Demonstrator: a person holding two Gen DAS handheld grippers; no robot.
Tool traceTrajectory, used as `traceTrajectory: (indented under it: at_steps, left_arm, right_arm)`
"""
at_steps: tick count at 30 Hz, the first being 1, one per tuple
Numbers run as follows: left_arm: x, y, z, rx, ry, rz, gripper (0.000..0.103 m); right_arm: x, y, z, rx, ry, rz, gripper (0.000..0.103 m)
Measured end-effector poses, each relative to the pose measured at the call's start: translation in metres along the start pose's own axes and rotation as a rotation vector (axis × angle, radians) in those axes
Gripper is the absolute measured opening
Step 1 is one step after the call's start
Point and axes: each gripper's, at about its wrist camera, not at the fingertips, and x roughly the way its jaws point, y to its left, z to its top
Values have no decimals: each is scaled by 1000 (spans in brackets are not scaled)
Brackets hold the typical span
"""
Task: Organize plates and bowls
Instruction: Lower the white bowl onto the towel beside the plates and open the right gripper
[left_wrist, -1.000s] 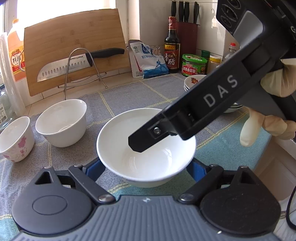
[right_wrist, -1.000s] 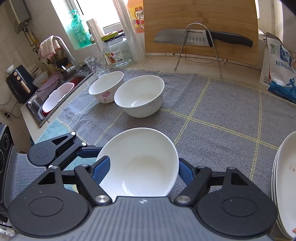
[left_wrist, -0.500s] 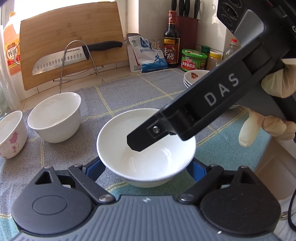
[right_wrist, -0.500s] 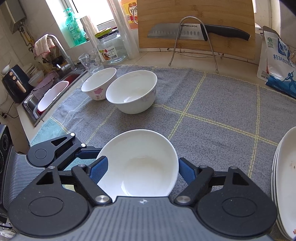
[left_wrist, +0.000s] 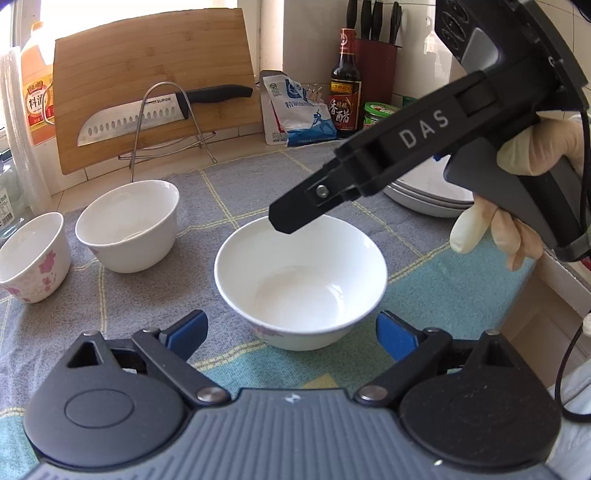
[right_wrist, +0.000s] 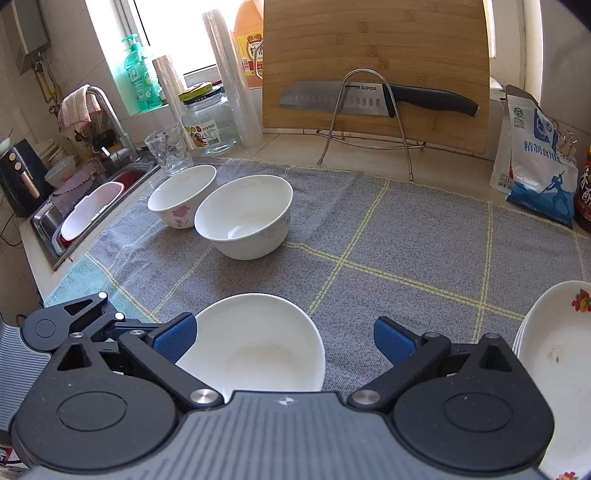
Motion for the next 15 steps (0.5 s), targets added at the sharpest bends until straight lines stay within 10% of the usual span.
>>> traceTrajectory:
  at_steps: [15]
  left_arm:
    - [-18,47,11,-54,-79,160,99]
  right_arm:
    - [14,35,50,-244,29,-1,103]
